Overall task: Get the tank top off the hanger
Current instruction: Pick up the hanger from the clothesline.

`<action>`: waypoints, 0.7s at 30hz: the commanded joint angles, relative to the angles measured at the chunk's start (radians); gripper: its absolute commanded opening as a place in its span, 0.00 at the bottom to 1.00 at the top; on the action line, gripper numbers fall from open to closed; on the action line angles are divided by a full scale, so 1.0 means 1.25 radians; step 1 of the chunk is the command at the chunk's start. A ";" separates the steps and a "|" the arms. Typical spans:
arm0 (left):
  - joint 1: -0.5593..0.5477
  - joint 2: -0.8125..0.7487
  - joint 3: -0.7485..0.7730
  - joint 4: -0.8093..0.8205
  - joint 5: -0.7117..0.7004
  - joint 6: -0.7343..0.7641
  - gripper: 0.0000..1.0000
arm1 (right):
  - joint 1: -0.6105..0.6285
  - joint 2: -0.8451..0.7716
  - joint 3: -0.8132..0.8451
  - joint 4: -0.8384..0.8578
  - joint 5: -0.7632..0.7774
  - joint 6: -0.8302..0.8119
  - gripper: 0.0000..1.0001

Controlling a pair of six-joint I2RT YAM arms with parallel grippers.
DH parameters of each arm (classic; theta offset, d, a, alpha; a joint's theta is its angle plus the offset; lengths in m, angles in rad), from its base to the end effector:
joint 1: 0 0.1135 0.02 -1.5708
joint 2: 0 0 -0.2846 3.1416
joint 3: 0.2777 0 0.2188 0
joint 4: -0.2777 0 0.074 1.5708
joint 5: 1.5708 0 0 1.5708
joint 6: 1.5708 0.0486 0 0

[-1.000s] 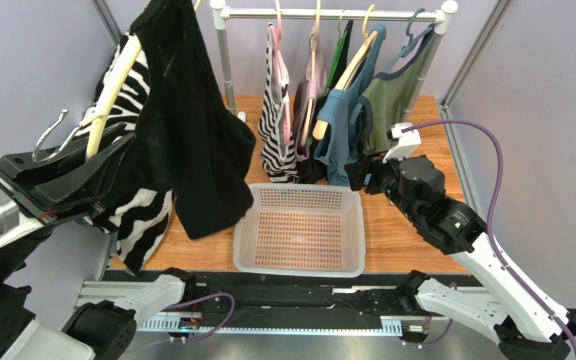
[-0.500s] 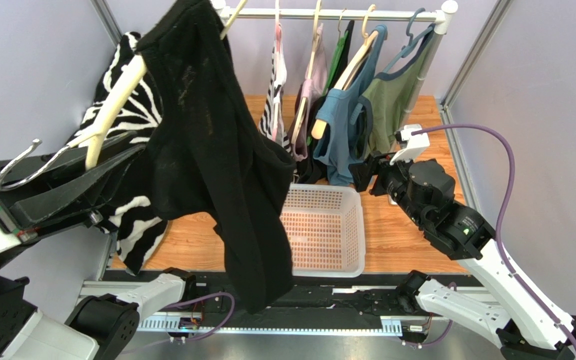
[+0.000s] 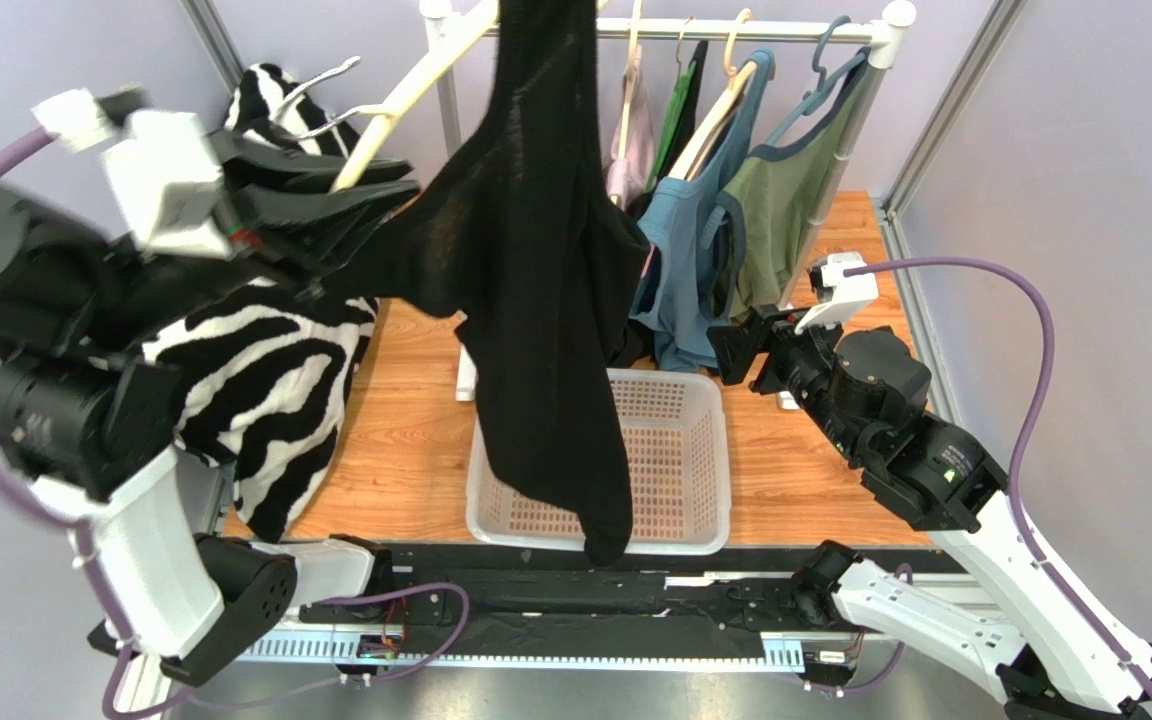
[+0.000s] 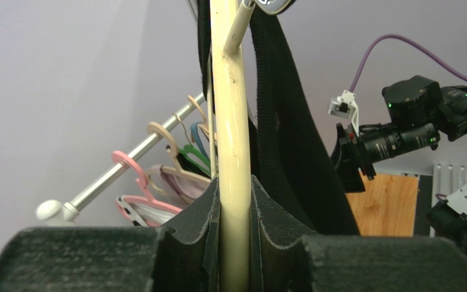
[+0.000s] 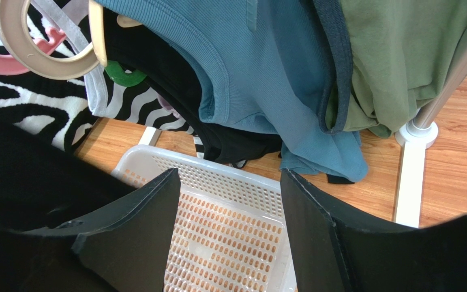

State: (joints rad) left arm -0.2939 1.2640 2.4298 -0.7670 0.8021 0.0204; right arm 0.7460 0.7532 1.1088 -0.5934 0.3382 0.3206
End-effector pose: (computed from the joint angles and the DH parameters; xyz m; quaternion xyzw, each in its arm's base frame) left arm 0.0484 -0.0512 0.6437 0.4009 0.4520 -0.3184 0.7305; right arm 0.0882 0.0596 0.4094 -0.0618 0.7793 0.1959 0.5920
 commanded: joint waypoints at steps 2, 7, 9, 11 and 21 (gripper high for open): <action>-0.049 0.007 -0.073 -0.030 0.009 0.006 0.00 | 0.005 -0.014 0.000 0.015 0.024 -0.013 0.65; -0.149 -0.027 -0.203 -0.160 -0.030 0.105 0.00 | 0.003 -0.009 0.021 0.008 0.024 -0.023 0.65; -0.164 -0.053 -0.229 -0.177 -0.026 0.116 0.00 | 0.005 -0.006 0.027 0.006 0.022 -0.025 0.65; -0.167 -0.056 -0.237 -0.206 -0.019 0.128 0.00 | 0.005 -0.005 0.035 0.006 0.014 -0.028 0.65; -0.202 -0.103 -0.416 -0.309 -0.019 0.217 0.00 | 0.005 -0.021 0.081 0.051 -0.144 -0.042 0.80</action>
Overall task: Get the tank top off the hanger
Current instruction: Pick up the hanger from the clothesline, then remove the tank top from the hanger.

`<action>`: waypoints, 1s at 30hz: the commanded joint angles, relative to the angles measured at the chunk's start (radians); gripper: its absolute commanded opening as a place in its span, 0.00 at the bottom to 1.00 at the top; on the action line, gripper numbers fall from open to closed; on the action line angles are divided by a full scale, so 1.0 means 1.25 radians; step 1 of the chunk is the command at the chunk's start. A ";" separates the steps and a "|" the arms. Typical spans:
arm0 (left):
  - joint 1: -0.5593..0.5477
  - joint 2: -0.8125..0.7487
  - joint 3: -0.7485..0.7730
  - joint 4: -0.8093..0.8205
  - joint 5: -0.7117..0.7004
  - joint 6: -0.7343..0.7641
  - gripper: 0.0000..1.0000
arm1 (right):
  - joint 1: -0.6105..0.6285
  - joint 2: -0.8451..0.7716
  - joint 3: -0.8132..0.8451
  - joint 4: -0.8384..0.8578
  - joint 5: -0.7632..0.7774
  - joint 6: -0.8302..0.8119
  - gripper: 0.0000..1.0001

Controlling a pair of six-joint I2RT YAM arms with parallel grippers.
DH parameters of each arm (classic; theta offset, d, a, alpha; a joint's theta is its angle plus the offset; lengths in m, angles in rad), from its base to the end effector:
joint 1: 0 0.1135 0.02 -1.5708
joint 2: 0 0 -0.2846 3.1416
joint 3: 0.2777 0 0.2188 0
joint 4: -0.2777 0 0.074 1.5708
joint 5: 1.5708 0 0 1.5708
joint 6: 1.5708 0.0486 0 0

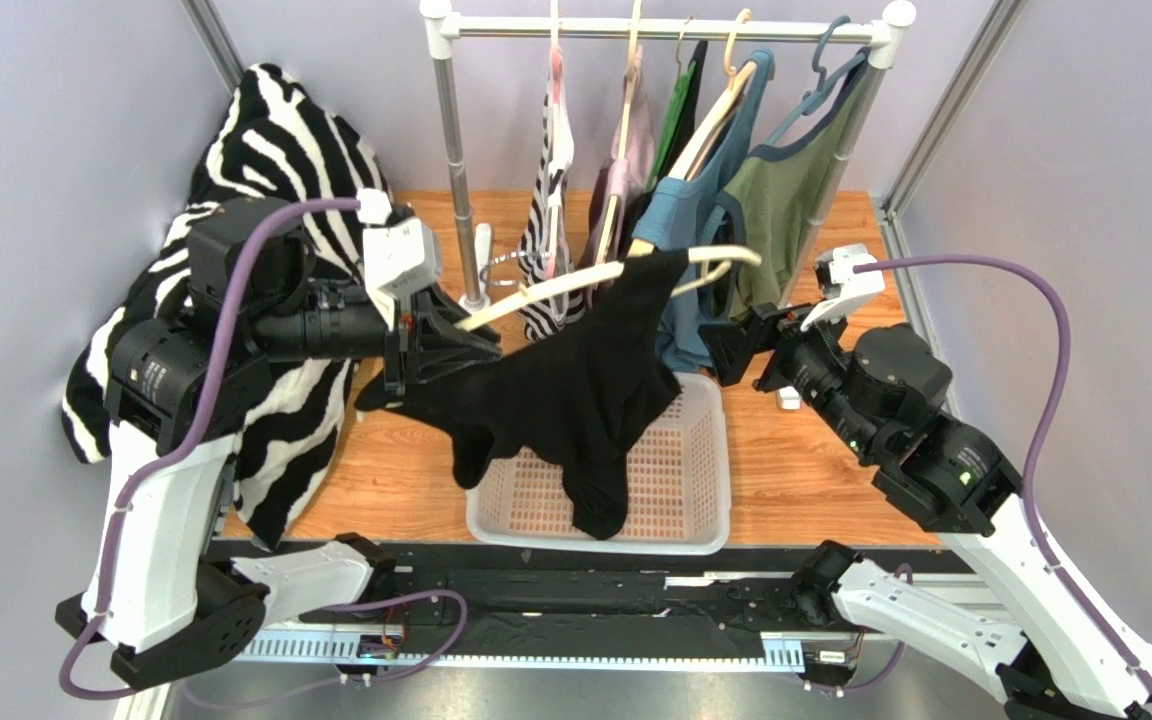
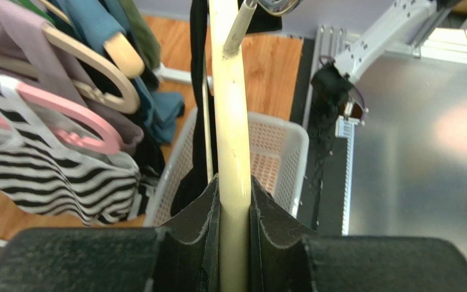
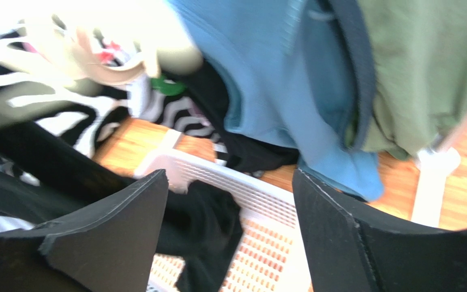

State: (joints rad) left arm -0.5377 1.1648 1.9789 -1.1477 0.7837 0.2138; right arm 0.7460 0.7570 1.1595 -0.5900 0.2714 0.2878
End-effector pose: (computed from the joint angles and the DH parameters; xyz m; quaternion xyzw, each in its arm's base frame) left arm 0.0777 -0.0863 0.5336 0.4823 0.6191 -0.3935 0.4788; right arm 0.0837 0.0596 0.4240 -0.0893 0.7628 0.2217 0.6009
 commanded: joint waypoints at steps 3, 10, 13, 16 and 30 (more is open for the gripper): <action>-0.009 -0.025 -0.097 -0.001 -0.030 0.080 0.00 | 0.005 -0.037 0.050 0.072 -0.187 -0.007 0.83; -0.021 0.024 -0.079 0.019 -0.056 0.078 0.00 | 0.005 -0.040 0.055 0.091 -0.317 0.030 0.80; -0.037 0.035 -0.075 0.017 -0.058 0.083 0.00 | 0.005 -0.033 0.035 0.127 -0.319 0.046 0.78; -0.046 0.039 -0.074 0.019 -0.060 0.083 0.00 | 0.005 -0.007 0.027 0.160 -0.317 0.058 0.75; -0.055 0.025 -0.081 0.016 -0.055 0.084 0.00 | 0.005 0.063 -0.005 0.249 -0.319 0.113 0.63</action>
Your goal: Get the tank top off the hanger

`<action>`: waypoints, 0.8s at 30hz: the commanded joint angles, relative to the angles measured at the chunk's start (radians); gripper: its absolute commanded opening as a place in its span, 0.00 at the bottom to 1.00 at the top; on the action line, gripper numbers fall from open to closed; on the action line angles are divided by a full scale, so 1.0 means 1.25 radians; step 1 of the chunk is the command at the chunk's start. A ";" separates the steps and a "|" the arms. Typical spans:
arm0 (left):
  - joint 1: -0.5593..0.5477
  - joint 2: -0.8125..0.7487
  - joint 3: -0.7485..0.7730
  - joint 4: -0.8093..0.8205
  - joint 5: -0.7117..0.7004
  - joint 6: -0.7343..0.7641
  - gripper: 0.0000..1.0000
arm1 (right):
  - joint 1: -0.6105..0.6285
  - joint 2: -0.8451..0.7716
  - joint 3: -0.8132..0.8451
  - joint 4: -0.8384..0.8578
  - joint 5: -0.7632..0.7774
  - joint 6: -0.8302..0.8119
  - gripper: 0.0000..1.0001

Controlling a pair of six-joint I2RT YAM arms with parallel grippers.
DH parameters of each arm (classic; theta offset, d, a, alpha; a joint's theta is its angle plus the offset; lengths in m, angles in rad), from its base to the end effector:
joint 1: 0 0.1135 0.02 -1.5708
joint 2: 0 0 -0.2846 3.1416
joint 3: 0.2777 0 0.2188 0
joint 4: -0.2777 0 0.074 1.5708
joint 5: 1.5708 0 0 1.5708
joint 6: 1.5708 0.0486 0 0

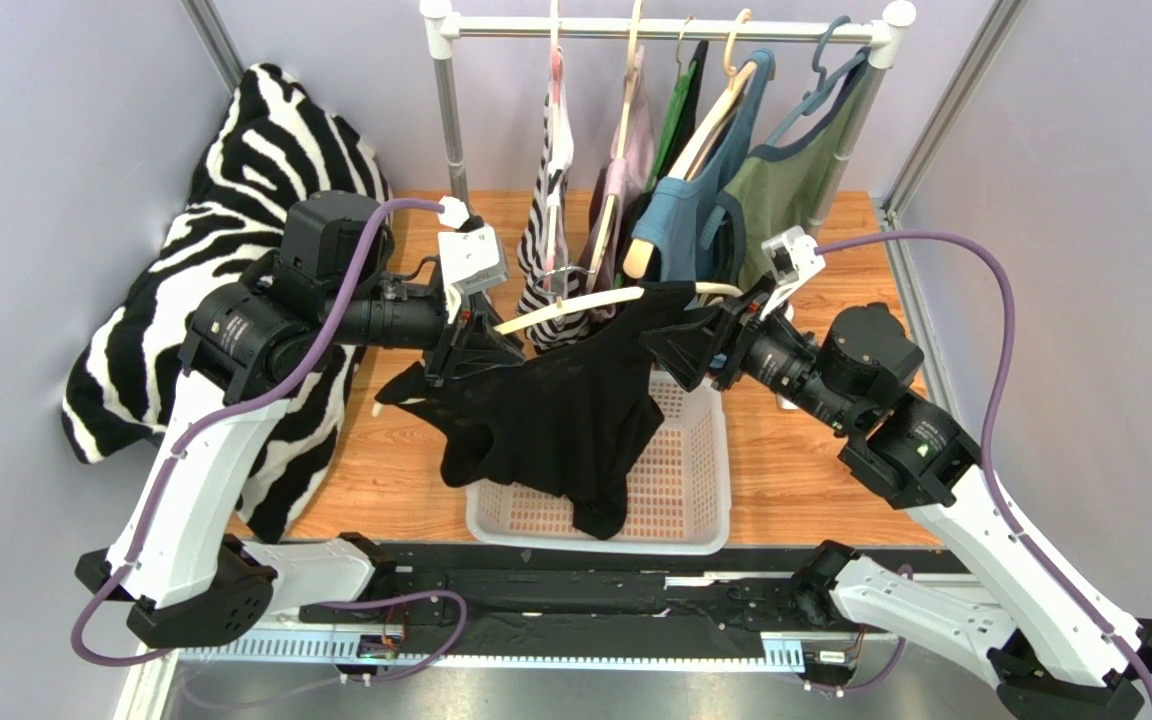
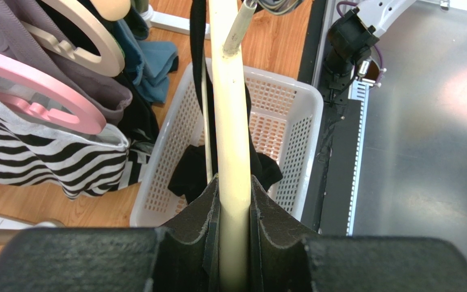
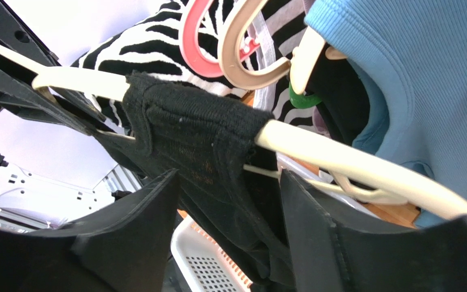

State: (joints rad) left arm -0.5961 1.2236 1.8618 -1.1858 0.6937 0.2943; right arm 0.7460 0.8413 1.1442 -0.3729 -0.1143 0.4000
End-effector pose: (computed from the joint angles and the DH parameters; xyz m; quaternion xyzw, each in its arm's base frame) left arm 0.1079 -0.1108 0.4967 0.5033 0.6684 -0.3623 0.4106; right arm 0.0956 0.0959 0.4371 -0.1641 0.7126 0.4042 0.5494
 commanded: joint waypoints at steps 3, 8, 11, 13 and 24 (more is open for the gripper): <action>-0.008 -0.025 0.004 0.045 0.012 0.025 0.00 | 0.005 -0.004 0.007 0.087 -0.014 0.025 0.56; -0.008 -0.025 -0.003 0.045 -0.006 0.030 0.00 | 0.006 -0.010 0.010 0.081 -0.017 0.027 0.21; -0.008 -0.024 -0.005 0.045 -0.008 0.031 0.00 | 0.005 -0.018 0.007 0.074 -0.009 0.027 0.07; -0.008 -0.025 -0.006 0.045 -0.011 0.030 0.00 | 0.005 -0.024 0.009 0.069 -0.002 0.029 0.00; -0.007 -0.043 -0.013 0.042 -0.032 0.038 0.00 | 0.003 -0.064 -0.004 0.033 0.079 0.011 0.03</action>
State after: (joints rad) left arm -0.6018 1.1992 1.8324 -1.1866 0.6495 0.3172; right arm 0.7460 0.7616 1.1431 -0.3401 -0.0513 0.4217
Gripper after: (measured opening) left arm 0.225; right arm 0.011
